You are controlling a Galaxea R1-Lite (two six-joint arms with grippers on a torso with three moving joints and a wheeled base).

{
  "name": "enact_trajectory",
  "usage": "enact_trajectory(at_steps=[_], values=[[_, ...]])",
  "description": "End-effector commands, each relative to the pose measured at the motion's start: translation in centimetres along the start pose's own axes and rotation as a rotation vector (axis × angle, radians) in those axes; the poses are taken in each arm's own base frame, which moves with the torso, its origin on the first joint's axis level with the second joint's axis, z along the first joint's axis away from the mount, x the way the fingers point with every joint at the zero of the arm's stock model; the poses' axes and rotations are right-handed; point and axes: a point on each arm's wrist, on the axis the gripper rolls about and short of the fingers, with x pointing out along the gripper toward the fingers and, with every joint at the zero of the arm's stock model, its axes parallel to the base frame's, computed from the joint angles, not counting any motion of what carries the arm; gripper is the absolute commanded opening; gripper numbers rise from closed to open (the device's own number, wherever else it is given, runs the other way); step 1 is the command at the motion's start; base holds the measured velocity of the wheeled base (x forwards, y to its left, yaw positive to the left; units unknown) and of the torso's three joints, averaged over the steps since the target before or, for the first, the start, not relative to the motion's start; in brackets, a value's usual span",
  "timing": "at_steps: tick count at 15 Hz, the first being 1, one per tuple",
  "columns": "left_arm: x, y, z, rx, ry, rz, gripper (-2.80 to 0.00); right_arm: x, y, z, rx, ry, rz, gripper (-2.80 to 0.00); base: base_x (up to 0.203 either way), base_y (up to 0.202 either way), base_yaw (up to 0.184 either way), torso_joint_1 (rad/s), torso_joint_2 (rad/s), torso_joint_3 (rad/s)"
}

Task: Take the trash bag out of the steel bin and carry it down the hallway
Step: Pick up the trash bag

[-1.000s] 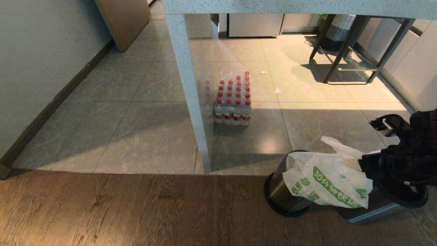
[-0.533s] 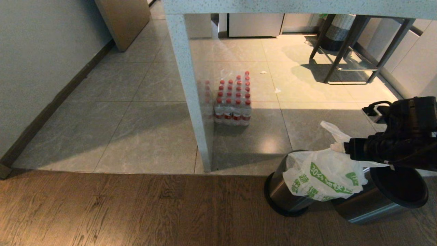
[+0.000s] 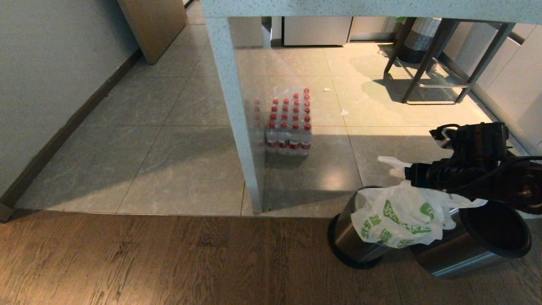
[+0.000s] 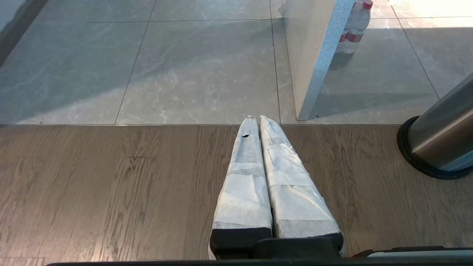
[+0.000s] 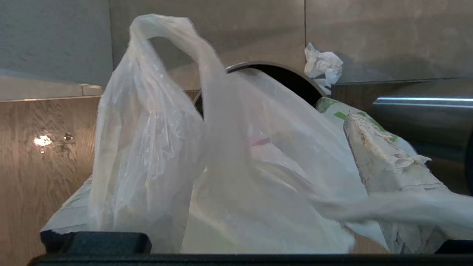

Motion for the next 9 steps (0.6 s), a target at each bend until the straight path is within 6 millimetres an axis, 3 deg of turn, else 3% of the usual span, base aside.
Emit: enact_trajectory(at_steps=[1,2,3,9], values=[[0.0,0.0,0.0,0.0,-0.001,0.0,-2.8,1.7,-0.13,-1.01,0.001,0.044,-0.006,0.0,0.0,0.0,0.0,0.0,0.0,0.0],[0.0,0.0,0.0,0.0,-0.001,0.0,-2.8,1.82,-0.14,-1.04,0.002,0.045,-0.006,0.0,0.0,0.0,0.0,0.0,0.0,0.0],[0.0,0.0,0.0,0.0,-0.001,0.0,-2.8,2.12,-0.14,-1.11,0.002,0.047,-0.005,-2.8,0.0,0.0,0.0,0.0,0.0,0.0],[0.0,0.0,0.0,0.0,-0.001,0.0,-2.8,2.35,0.02,-0.82,-0.007,0.032,0.008,-2.8,0.0,0.0,0.0,0.0,0.0,0.0]])
